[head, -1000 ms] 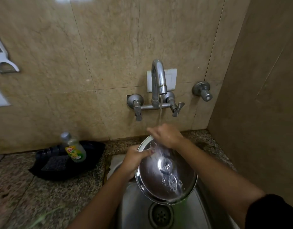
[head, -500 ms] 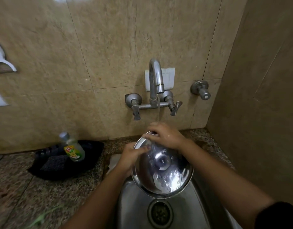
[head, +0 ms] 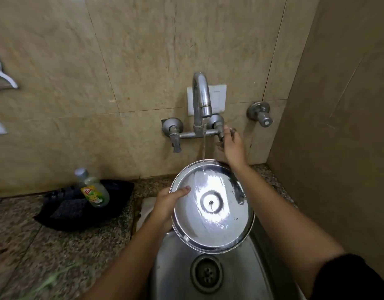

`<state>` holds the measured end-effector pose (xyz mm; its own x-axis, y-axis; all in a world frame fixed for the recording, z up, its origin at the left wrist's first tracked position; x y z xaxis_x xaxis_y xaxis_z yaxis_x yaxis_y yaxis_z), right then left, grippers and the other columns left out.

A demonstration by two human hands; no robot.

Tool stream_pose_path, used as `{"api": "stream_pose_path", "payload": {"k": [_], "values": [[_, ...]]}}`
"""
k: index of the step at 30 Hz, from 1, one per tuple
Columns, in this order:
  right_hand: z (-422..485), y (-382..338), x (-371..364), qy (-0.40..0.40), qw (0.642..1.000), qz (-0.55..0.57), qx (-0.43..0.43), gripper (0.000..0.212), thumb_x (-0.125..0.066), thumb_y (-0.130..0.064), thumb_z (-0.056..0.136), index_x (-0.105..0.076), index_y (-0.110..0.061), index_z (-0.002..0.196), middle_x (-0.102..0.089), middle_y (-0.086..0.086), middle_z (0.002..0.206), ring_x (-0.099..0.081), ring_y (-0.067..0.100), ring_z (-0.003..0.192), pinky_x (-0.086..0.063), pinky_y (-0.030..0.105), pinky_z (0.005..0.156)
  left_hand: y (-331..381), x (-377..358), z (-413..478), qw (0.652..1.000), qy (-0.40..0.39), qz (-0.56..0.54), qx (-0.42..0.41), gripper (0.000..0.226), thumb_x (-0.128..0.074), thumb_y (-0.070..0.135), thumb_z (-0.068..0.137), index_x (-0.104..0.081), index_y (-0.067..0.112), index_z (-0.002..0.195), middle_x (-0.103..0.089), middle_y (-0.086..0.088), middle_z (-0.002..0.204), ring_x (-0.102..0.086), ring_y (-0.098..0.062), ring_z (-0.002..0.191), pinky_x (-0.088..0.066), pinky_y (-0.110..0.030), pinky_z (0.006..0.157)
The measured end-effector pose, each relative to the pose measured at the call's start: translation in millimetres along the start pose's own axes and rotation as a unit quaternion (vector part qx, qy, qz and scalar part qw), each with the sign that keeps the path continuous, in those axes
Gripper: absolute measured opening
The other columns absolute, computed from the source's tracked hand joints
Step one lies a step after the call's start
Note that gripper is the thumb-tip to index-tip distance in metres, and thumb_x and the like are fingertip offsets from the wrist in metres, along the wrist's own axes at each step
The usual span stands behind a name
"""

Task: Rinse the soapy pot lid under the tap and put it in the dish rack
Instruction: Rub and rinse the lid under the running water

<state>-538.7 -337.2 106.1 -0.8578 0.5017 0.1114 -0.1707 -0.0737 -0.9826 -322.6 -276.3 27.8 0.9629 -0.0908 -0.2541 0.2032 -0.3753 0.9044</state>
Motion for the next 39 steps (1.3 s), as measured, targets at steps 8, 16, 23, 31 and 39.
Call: {"api": "stream_pose_path", "payload": {"k": [8,16,23,31,39], "values": [[-3,-8,1,0.036,0.997,-0.053,0.032,0.037,-0.031,-0.043,0.101,-0.055,-0.017,0.089,-0.056,-0.002,0.072,-0.057,0.018,0.073,-0.047,0.036,0.071,-4,2,1,1.0,-0.006,-0.001,0.001,0.027,-0.072,0.01,0.079,-0.07,0.0,0.103,-0.073,-0.024,0.1,-0.068,-0.044,0.093,-0.057,-0.048,0.081],[-3,-9,3,0.046,0.995,-0.079,0.033,0.04,-0.028,-0.041,0.102,-0.054,-0.013,0.088,-0.051,-0.003,0.066,-0.05,0.012,0.063,-0.036,0.029,0.061,-5,-2,0,1.0,-0.014,-0.007,0.006,0.022,-0.071,0.009,0.079,-0.07,0.002,0.1,-0.074,-0.021,0.094,-0.07,-0.037,0.082,-0.058,-0.041,0.073],[-24,9,-8,-0.018,0.993,-0.113,-0.023,0.064,-0.042,-0.051,0.094,-0.028,-0.015,0.145,-0.059,0.005,0.124,-0.057,0.024,0.113,-0.045,0.041,0.095,-6,-1,2,1.0,-0.019,0.001,0.0,0.024,-0.071,0.009,0.079,-0.071,0.002,0.101,-0.074,-0.022,0.098,-0.069,-0.041,0.091,-0.057,-0.047,0.081],[-64,10,-39,-0.152,0.845,-0.487,0.16,0.057,-0.034,-0.06,0.093,-0.062,-0.012,0.081,-0.067,0.012,0.085,-0.063,0.033,0.082,-0.042,0.035,0.066,-4,-1,3,0.999,-0.022,0.04,-0.029,0.019,-0.068,0.0,0.079,-0.071,-0.002,0.097,-0.075,-0.02,0.088,-0.072,-0.031,0.074,-0.059,-0.034,0.068],[-44,13,-27,-0.326,0.898,-0.255,0.147,0.037,-0.06,-0.052,0.086,-0.053,-0.024,0.062,-0.053,-0.012,0.056,-0.049,0.0,0.054,-0.038,0.023,0.058,4,8,10,0.995,-0.015,0.063,-0.08,0.016,-0.071,0.006,0.079,-0.075,0.003,0.094,-0.076,-0.019,0.09,-0.071,-0.036,0.084,-0.058,-0.043,0.08]]}}
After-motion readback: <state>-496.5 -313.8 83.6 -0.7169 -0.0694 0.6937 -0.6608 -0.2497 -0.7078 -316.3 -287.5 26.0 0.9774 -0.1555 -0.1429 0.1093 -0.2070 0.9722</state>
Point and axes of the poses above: each hand's wrist, its own z-axis towards the middle knuckle, its own x-axis out of the back of the hand, y = z × x, the point moved 6 cm from there along z, towards the middle knuckle
